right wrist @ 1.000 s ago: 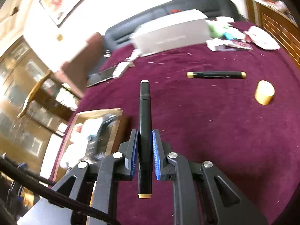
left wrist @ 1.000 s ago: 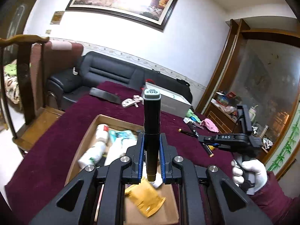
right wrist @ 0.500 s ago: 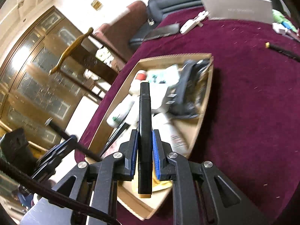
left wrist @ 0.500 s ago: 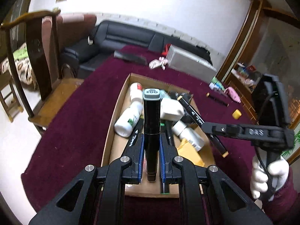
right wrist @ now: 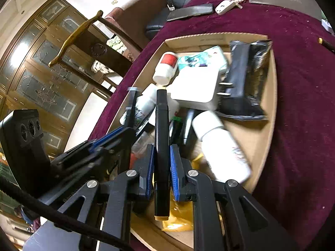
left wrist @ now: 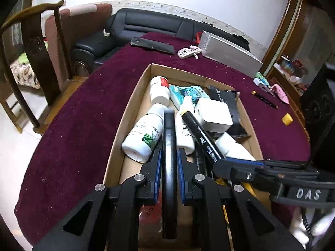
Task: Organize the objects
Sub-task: 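Carry both markers over the tray and open both tools to drop them, then move both open tools back toward the last marker and yellow container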
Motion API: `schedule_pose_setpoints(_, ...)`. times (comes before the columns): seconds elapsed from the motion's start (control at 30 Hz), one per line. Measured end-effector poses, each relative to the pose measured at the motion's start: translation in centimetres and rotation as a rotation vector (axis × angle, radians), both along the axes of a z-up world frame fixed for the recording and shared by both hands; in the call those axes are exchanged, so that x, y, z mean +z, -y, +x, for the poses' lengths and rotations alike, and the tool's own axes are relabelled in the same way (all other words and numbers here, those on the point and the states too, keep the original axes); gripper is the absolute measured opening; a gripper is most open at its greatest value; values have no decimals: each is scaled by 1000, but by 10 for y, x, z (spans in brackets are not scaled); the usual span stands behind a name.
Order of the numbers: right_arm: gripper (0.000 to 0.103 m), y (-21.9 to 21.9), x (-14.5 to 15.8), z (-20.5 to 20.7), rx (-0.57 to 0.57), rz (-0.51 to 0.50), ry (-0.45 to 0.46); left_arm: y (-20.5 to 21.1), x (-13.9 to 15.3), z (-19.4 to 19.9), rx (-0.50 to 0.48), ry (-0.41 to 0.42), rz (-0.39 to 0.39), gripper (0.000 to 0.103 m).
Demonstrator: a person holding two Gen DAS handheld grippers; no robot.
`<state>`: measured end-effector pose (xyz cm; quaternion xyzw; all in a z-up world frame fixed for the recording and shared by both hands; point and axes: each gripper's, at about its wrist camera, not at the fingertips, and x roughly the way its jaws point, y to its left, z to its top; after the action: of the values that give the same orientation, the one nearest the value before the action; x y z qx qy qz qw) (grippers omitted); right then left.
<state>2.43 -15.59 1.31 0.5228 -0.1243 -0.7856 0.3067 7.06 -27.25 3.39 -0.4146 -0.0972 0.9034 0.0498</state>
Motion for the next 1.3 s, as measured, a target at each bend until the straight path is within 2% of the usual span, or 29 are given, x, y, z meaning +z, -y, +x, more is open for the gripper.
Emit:
schedule_pose_setpoints(0.17,14,10,-4,6,25,23,14,-2,10,10,21,-63,-73,12)
schedule_pose_setpoints(0.27,14,7,-5,6,17,25,7,0,19,17,40,-94,-90,14)
schedule_pose_setpoints(0.43,20,-4,3,11,7,-4,-15,-3,36,33,86,-165,-100,35)
schedule_pose_setpoints(0.53,21,-6,3,14,43,-78,0,-8,50,45,119,-217,-121,38)
schedule_pose_setpoints(0.6,23,-10,3,18,61,-136,17,-15,61,53,145,-257,-168,43)
schedule_pose_setpoints(0.63,24,-11,3,19,62,-149,18,-19,65,57,156,-273,-199,48)
schedule_pose_setpoints(0.7,27,-12,4,24,50,-149,9,-30,74,64,174,-308,-269,50)
schedule_pose_setpoints(0.87,28,-25,17,36,-9,-122,-75,-54,88,75,171,-363,-381,52)
schedule_pose_setpoints(0.9,33,-28,22,39,-24,-113,-100,-57,89,76,172,-368,-393,53)
schedule_pose_setpoints(0.97,43,-33,28,44,-50,-101,-141,-62,90,76,175,-372,-403,54)
schedule_pose_setpoints(1.23,44,-48,43,59,-109,-10,-271,-71,92,77,194,-348,-437,54)
schedule_pose_setpoints(1.3,47,-51,45,62,-119,19,-294,-73,91,77,194,-341,-442,54)
